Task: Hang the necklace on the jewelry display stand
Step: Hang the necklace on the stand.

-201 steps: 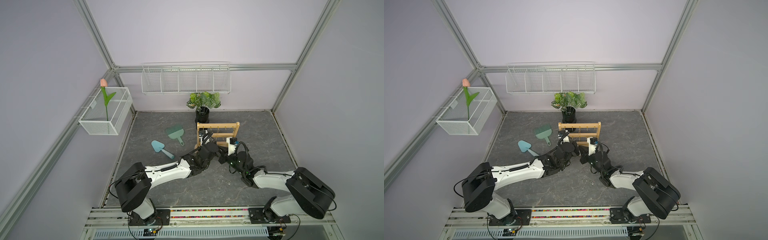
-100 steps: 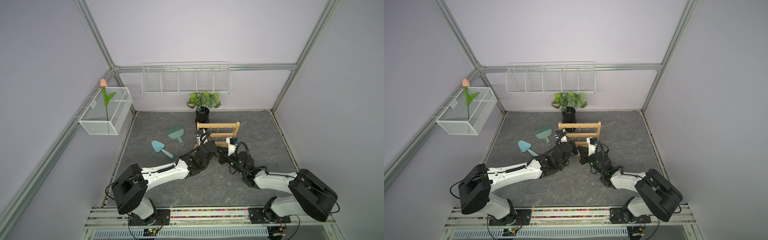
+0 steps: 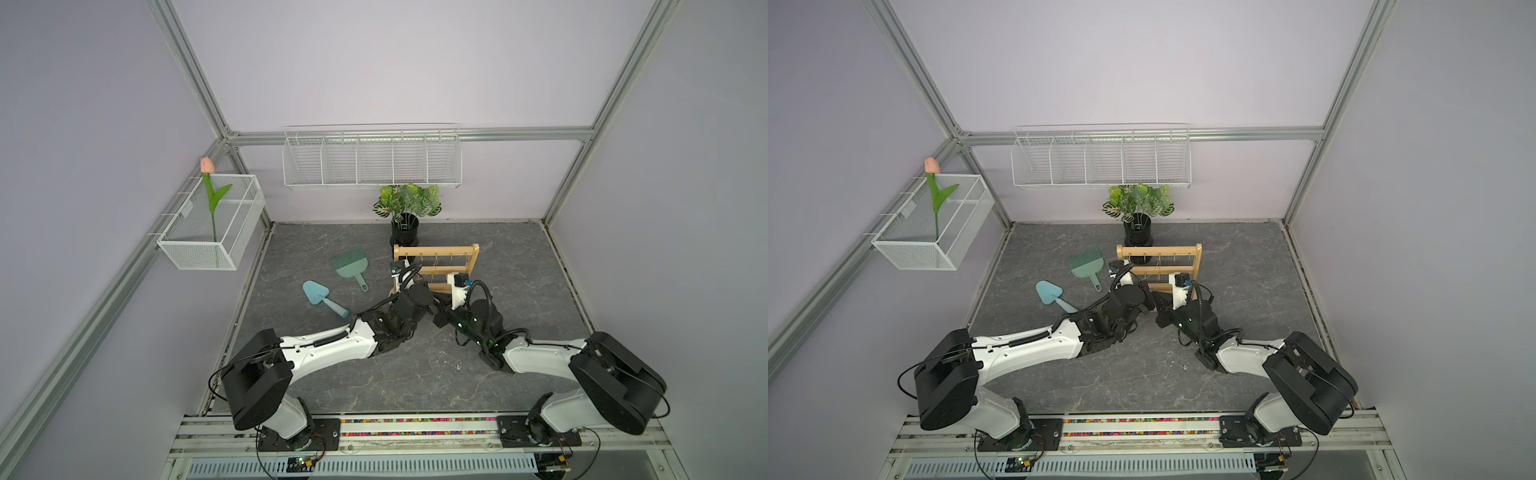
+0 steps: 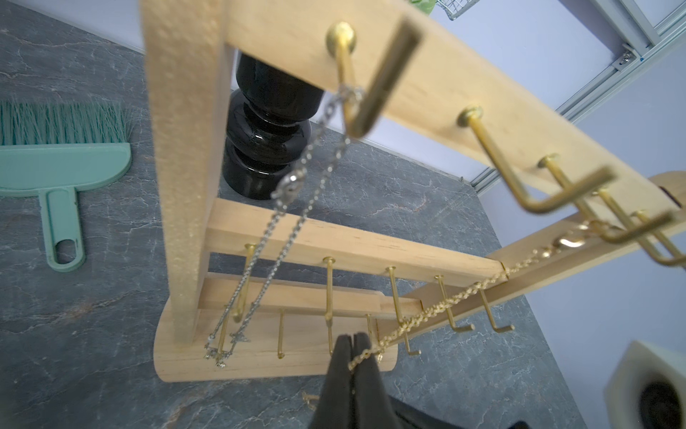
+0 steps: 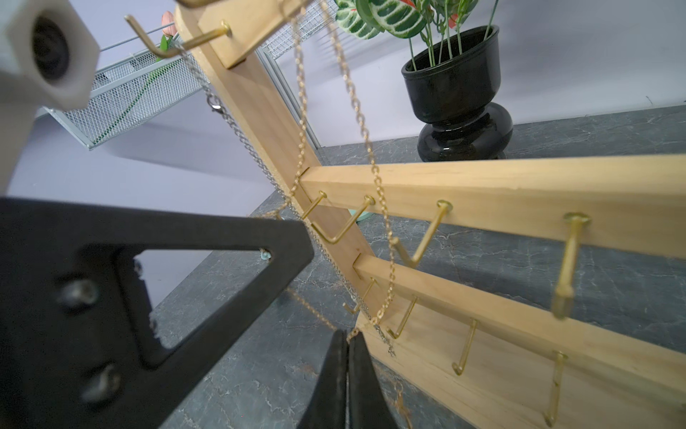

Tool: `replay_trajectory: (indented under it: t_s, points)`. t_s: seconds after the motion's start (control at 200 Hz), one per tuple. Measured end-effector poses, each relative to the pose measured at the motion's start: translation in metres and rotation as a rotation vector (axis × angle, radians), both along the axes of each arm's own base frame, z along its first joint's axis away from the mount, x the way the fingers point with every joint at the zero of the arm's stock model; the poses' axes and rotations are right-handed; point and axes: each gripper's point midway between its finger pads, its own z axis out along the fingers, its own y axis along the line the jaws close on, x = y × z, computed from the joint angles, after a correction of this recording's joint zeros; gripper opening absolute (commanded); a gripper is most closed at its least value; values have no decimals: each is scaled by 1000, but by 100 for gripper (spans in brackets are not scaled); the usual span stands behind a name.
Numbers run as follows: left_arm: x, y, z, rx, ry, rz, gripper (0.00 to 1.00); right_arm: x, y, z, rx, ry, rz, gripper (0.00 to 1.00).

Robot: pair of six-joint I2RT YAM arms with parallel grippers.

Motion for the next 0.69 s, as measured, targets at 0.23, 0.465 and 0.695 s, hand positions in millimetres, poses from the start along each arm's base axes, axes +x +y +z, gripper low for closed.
replay_trajectory:
  t_s: [0.23,0.465,0.695]
  points:
    - [0,0,0,-3,1,2,0,-1,0,3,5,-5,5,7]
    - [0,-1,-1,-2,4,-1,0,-3,-3,6,6,-11,-4,7]
    - [0,-8,-21,35,39,-26,0,-7,-19,11,-15,-35,-56,7]
